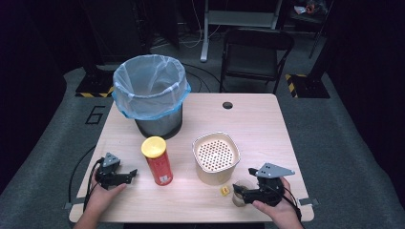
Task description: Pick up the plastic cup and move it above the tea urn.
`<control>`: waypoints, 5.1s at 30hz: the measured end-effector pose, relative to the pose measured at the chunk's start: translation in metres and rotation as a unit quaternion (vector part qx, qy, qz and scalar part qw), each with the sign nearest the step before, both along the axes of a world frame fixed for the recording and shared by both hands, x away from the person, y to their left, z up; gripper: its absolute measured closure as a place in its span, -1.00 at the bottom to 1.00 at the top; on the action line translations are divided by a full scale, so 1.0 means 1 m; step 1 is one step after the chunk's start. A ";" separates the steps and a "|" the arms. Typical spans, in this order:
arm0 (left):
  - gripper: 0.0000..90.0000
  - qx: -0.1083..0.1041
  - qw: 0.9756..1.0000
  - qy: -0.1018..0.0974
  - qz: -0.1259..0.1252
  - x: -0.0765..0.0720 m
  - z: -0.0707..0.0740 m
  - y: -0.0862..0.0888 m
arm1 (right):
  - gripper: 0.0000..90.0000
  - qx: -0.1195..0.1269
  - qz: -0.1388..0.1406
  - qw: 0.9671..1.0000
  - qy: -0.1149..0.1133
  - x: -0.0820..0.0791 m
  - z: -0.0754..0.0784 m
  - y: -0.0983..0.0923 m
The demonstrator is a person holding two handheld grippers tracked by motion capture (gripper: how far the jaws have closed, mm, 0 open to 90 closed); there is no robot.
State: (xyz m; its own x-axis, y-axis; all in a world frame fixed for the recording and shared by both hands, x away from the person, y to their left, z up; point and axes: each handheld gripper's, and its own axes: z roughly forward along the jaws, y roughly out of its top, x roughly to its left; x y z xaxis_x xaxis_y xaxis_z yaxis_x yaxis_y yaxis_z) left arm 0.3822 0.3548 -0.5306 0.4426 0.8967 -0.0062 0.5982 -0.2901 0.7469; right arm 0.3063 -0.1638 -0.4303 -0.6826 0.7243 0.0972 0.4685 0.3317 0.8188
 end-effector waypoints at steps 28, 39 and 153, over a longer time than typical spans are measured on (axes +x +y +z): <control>-0.69 0.000 1.000 0.000 0.000 0.000 0.000 0.000 | -0.52 -0.053 0.005 0.999 0.003 -0.013 -0.051 0.004; -0.69 -0.001 1.000 -0.001 0.001 0.000 0.000 0.000 | -0.37 -0.058 0.007 0.998 -0.016 -0.014 -0.053 0.006; -0.70 0.000 1.000 0.000 0.000 0.000 0.000 0.000 | -0.22 -0.152 0.128 0.969 -0.148 0.197 0.062 0.021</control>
State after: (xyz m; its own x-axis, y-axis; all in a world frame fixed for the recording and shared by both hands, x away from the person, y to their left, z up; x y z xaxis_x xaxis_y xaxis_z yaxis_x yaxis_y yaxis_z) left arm 0.3821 0.3547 -0.5306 0.4419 0.8970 -0.0060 0.5987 -0.2899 0.7467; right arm 0.5036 -0.1427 -0.3679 -0.8086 0.4926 -0.3216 0.0996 0.6535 0.7504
